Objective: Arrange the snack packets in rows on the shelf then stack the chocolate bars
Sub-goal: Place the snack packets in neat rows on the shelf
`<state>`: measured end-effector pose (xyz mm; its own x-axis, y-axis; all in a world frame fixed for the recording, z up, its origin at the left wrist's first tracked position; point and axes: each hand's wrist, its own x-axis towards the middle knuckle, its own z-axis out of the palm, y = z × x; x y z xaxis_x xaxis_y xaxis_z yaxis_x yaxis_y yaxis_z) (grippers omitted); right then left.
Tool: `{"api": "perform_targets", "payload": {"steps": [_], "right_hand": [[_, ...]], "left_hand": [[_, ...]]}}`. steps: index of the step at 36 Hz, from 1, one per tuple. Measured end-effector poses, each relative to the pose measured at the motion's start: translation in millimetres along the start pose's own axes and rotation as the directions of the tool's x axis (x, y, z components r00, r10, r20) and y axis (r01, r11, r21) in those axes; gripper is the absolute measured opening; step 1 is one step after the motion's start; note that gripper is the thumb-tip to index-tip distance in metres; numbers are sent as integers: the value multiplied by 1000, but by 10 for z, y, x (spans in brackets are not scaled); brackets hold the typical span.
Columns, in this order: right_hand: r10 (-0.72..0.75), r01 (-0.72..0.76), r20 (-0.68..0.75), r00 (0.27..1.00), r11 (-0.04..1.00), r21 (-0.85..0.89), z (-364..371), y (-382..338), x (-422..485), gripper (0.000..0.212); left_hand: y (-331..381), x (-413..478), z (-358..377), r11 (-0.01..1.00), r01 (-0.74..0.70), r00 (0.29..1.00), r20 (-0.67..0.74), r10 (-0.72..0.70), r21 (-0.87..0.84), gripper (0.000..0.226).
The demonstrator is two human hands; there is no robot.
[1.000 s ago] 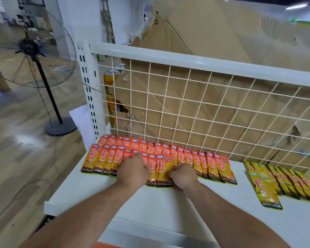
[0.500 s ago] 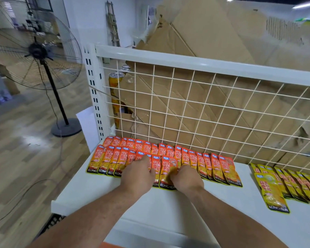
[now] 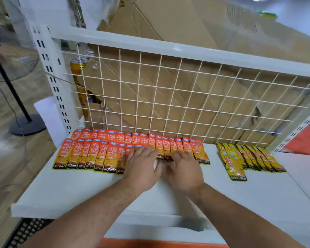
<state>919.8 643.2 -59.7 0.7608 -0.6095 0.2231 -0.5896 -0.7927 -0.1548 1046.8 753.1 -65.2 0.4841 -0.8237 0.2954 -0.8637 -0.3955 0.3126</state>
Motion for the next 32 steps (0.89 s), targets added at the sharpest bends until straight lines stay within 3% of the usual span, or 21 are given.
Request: {"api": "perform_targets", "payload": {"steps": [4,9,12,18,32], "right_hand": [[68,-63,51,996,994,-92,-126,231,-211,65],[209,-189,191,959,975,-117,-413,613,-533,97],[275,-257,214,937,960,-109,-528,938,-726,80],[315,-297,161,935,946,-126,-795,1598,-1164,68],[432,-414,117,894,898,-145,-1489,3372,-2160,77]], "left_hand": [[256,26,100,997,-73,992,108,68,40,63],[741,47,188,989,-140,970,207,126,55,64],[1080,60,259,983,-176,959,235,159,50,64],[1865,-16,489,971,-233,947,240,216,47,64],[3938,-127,975,957,-283,924,285,256,59,65]]}}
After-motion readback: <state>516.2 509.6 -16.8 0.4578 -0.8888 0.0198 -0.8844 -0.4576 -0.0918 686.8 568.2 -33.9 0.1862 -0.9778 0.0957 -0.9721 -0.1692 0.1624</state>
